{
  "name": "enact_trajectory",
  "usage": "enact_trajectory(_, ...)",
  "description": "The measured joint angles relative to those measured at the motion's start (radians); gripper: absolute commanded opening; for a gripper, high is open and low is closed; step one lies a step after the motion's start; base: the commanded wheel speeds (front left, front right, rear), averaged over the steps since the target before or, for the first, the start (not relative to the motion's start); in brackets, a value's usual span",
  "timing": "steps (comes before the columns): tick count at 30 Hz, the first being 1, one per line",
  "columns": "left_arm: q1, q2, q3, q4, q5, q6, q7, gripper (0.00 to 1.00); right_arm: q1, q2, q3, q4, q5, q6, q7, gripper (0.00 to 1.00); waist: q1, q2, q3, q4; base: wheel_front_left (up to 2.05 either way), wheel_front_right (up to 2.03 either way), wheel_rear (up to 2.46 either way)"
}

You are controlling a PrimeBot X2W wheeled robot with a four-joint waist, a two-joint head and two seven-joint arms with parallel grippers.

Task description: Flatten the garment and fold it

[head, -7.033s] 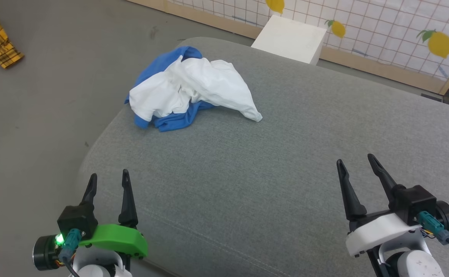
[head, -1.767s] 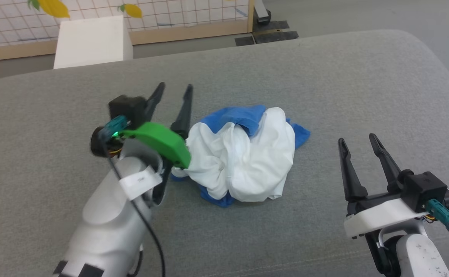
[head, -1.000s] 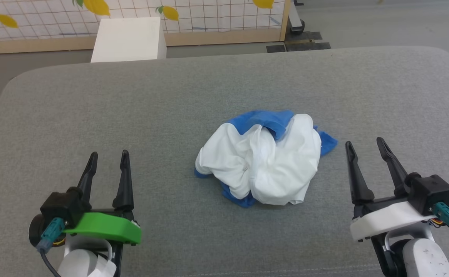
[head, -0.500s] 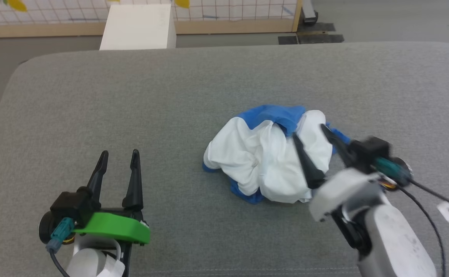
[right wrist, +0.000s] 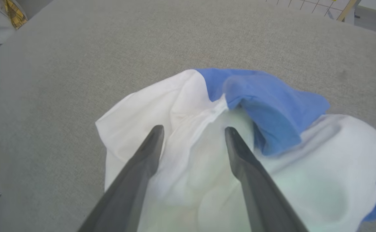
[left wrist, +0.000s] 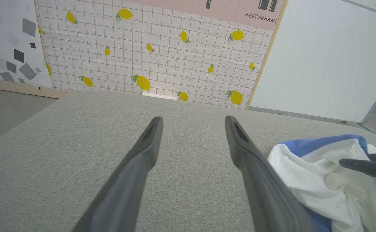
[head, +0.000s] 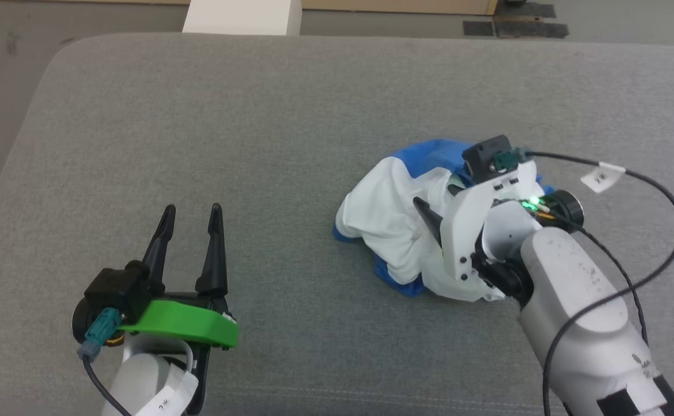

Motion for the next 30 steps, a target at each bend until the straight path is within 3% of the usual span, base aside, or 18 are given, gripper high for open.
enact_trajectory(2,-0.004,-0.003,0.001,0.009,0.001,-0.004,0.000,1.00,-0.026,0.000,0.010,0.024,-0.004,0.000,0.015,0.09,0.0000,0.0000,0.009,0.009,0.00,0.00,0.00)
enact_trajectory(3,-0.005,-0.004,0.001,0.012,0.002,-0.004,0.000,1.00,-0.039,0.000,0.014,0.032,-0.004,0.000,0.017,0.00,0.0000,0.0000,0.013,0.013,0.00,0.00,0.00)
enact_trajectory(9,-0.006,-0.008,0.011,0.026,0.008,-0.012,0.000,1.00,-0.114,-0.001,0.047,0.014,0.008,0.000,-0.084,0.00,0.0001,0.0000,0.015,0.021,0.00,0.00,0.00)
enact_trajectory(14,-0.006,-0.012,0.016,0.034,0.026,-0.014,0.000,1.00,-0.249,0.000,0.087,-0.056,0.041,0.000,-0.239,0.00,0.0001,0.0000,-0.008,0.008,0.00,0.00,0.00)
enact_trajectory(21,-0.002,-0.014,0.017,0.038,0.033,-0.019,0.000,1.00,-0.379,0.000,0.089,-0.146,0.091,0.000,-0.346,0.00,0.0000,0.0000,-0.046,-0.003,0.00,0.00,0.00)
enact_trajectory(25,0.011,-0.015,0.021,0.036,0.034,-0.021,0.000,1.00,-0.371,0.004,0.008,-0.161,0.057,0.000,-0.344,0.00,0.0000,0.0000,-0.063,-0.008,0.00,0.00,0.00)
enact_trajectory(30,0.027,-0.016,0.030,0.033,0.034,-0.021,0.000,1.00,-0.227,0.003,-0.214,-0.125,-0.084,0.000,-0.280,0.00,0.0000,0.0000,-0.071,-0.025,0.00,0.00,0.00)
